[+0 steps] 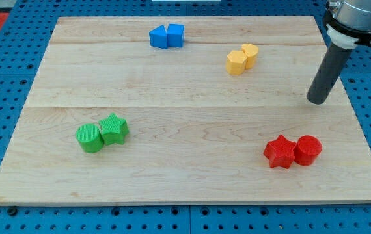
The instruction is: Push the red star into the yellow hexagon
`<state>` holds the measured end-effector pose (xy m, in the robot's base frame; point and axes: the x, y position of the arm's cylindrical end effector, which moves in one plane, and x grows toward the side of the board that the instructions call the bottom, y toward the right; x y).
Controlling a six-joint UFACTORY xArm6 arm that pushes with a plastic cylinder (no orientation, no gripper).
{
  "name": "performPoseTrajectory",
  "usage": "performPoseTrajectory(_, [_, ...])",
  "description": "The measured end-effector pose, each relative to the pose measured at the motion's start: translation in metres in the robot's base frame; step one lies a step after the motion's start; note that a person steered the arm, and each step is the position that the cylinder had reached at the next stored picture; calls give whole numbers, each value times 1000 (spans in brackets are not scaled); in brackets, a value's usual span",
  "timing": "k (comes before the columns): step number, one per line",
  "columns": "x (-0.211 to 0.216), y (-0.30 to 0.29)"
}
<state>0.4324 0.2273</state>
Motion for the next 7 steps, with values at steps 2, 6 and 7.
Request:
performPoseTrajectory(2, [101, 35])
performPoseTrajectory(6, [137, -92])
performPoseTrajectory(7, [112, -95])
